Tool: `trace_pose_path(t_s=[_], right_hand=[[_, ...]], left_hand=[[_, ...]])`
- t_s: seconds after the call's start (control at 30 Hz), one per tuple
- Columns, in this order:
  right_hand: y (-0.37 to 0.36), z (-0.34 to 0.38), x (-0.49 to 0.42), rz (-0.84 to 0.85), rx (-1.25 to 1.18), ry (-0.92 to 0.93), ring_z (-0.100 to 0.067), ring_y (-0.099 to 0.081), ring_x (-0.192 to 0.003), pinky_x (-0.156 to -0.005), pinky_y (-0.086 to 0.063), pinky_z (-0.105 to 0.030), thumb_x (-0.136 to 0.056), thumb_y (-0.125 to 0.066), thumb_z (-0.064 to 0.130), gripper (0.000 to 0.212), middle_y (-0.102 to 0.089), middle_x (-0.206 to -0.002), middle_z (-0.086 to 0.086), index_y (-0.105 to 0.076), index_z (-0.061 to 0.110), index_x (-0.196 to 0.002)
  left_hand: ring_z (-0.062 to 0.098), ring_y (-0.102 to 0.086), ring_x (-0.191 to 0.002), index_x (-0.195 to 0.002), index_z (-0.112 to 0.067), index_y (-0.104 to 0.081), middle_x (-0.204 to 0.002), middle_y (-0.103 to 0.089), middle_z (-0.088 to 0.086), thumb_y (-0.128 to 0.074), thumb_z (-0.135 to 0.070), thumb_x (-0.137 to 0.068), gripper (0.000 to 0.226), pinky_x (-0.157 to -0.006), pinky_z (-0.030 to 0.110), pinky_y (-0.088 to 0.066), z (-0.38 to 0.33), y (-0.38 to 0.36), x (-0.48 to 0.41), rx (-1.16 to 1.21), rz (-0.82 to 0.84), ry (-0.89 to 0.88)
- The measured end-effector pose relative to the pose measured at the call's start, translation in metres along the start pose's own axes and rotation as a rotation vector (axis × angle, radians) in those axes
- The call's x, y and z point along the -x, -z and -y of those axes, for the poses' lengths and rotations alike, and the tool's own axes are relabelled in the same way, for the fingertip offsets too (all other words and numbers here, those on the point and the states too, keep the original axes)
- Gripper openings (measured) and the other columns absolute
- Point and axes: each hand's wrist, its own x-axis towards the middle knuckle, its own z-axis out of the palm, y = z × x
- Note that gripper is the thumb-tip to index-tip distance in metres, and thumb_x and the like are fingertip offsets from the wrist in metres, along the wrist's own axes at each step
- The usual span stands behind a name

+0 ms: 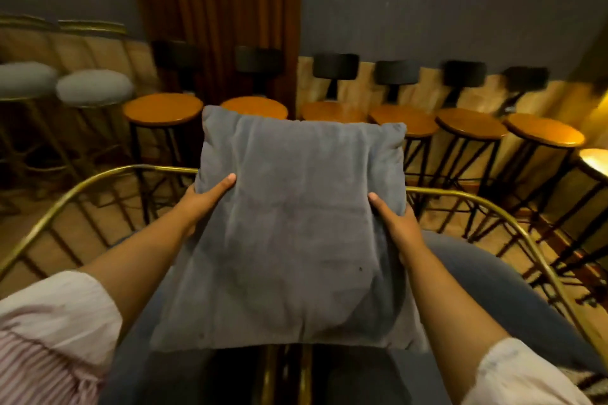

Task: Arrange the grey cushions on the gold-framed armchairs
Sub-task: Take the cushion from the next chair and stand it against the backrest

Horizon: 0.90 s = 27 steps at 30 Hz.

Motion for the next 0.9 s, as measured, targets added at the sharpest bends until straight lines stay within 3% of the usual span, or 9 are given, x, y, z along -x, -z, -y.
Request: trace_pose_path(t_s=[0.07,0.2,0.37,0.43,0.5,0.57,0.7,0.8,0.9], right_hand=[[-0.048,0.0,0.001,0.06,0.012,-0.022,-0.027,-0.053,-0.122,-0.094,-0.045,-0.037,-0.062,-0.077,0.055,0.091,-0.053,-0.138,-0.003,-0.042,0.021,-0.139],[-0.153,-0.001,0.004,0.123,0.006,-0.036,-0.026,-0.053,-0.121,-0.089,-0.042,-0.033,-0.068,-0.077,0.044,0.083,-0.053,-0.138,-0.003,-0.042,0.019,-0.139],[-0.26,-0.003,-0.011,0.134,-0.097,0.025,-0.016,-0.053,-0.115,-0.09,-0.043,-0.029,-0.072,-0.079,0.031,0.077,-0.055,-0.132,0.0,-0.042,0.018,-0.139],[-0.29,-0.008,-0.027,0.166,-0.113,0.027,-0.017,-0.053,-0.12,-0.092,-0.044,-0.029,-0.065,-0.081,0.04,0.089,-0.053,-0.138,0.0,-0.039,0.02,-0.141],[-0.317,-0.014,-0.045,0.187,-0.077,0.012,-0.018,-0.05,-0.125,-0.099,-0.043,-0.032,-0.048,-0.083,0.061,0.114,-0.05,-0.142,0.001,-0.033,0.025,-0.144],[-0.337,-0.022,-0.063,0.195,-0.03,0.0,-0.019,-0.045,-0.13,-0.105,-0.04,-0.037,-0.037,-0.081,0.069,0.127,-0.046,-0.146,0.002,-0.028,0.029,-0.146],[-0.372,-0.054,-0.101,0.127,0.014,0.019,-0.02,-0.043,-0.132,-0.109,-0.038,-0.045,-0.034,-0.082,0.069,0.129,-0.043,-0.147,0.002,-0.026,0.033,-0.145],[-0.389,-0.081,-0.118,0.059,0.049,0.035,-0.02,-0.039,-0.134,-0.11,-0.036,-0.043,-0.046,-0.084,0.058,0.121,-0.038,-0.15,0.001,-0.021,0.032,-0.146],[-0.401,-0.113,-0.129,0.03,0.044,0.074,-0.013,-0.038,-0.127,-0.105,-0.035,-0.035,-0.064,-0.083,0.038,0.103,-0.035,-0.151,0.001,-0.02,0.031,-0.146]], left_hand=[[0.031,-0.043,-0.135,-0.149,-0.024,-0.028,-0.151,-0.04,0.006,-0.07,-0.062,-0.065,0.101,-0.109,0.044,-0.036,0.008,0.046,-0.012,0.011,-0.041,0.022],[0.03,-0.043,-0.135,-0.148,-0.025,-0.03,-0.15,-0.042,0.003,-0.073,-0.068,-0.054,0.112,-0.11,0.044,-0.036,0.013,0.138,-0.048,0.003,-0.06,0.056],[0.029,-0.041,-0.136,-0.147,-0.023,-0.031,-0.149,-0.042,0.003,-0.067,-0.05,-0.077,0.083,-0.107,0.043,-0.034,0.009,0.213,-0.123,-0.005,-0.096,0.039],[0.03,-0.043,-0.134,-0.145,-0.024,-0.033,-0.147,-0.045,0.004,-0.066,-0.047,-0.079,0.078,-0.105,0.043,-0.036,0.006,0.231,-0.157,0.017,-0.085,0.051],[0.029,-0.045,-0.132,-0.145,-0.025,-0.033,-0.144,-0.048,0.002,-0.07,-0.05,-0.075,0.083,-0.106,0.044,-0.037,0.006,0.247,-0.192,0.036,-0.045,0.052],[0.027,-0.047,-0.131,-0.144,-0.03,-0.032,-0.144,-0.048,-0.001,-0.077,-0.06,-0.058,0.102,-0.109,0.048,-0.037,0.01,0.253,-0.223,0.074,0.003,0.035],[0.027,-0.038,-0.138,-0.147,-0.025,-0.028,-0.15,-0.041,0.001,-0.077,-0.056,-0.061,0.103,-0.113,0.048,-0.03,0.033,0.249,-0.28,0.11,-0.068,-0.011],[0.024,-0.044,-0.135,-0.144,-0.026,-0.034,-0.147,-0.046,0.0,-0.08,-0.07,-0.038,0.124,-0.112,0.046,-0.035,0.061,0.241,-0.311,0.117,-0.065,-0.041],[0.025,-0.04,-0.137,-0.145,-0.024,-0.033,-0.149,-0.043,0.001,-0.072,-0.053,-0.07,0.09,-0.112,0.041,-0.034,0.102,0.239,-0.34,0.097,-0.117,-0.024]])
